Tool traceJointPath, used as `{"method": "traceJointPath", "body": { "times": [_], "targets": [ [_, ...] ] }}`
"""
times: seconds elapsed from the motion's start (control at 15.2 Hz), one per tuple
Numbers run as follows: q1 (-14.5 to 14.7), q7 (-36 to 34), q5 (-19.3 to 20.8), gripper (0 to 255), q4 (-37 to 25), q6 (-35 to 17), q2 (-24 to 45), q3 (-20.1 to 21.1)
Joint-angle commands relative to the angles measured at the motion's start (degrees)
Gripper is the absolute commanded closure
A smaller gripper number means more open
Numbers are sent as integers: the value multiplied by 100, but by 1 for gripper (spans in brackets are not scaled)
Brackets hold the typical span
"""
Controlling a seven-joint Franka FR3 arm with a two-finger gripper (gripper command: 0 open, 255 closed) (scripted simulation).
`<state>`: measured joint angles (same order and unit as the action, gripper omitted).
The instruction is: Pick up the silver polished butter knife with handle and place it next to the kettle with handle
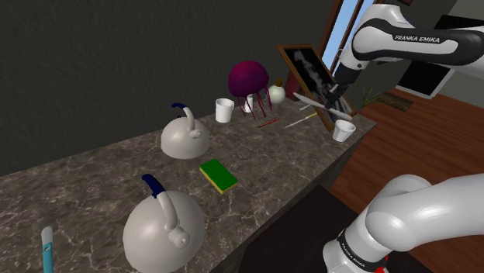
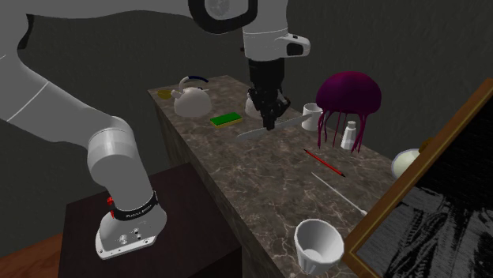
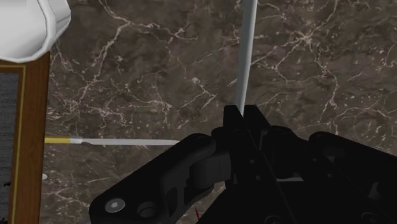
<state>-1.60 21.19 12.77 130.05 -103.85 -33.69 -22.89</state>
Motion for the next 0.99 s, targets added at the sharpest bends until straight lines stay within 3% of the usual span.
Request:
{"method": "traceJointPath", "body": {
  "times": [0.0, 0.46, 0.92],
  "targets": [
    [13, 10, -23, 255, -164, 146, 21, 20],
    [52, 40, -91, 255, -710, 619, 95, 82],
    [196, -938, -344, 255, -90, 798, -576, 981]
  ]
}}
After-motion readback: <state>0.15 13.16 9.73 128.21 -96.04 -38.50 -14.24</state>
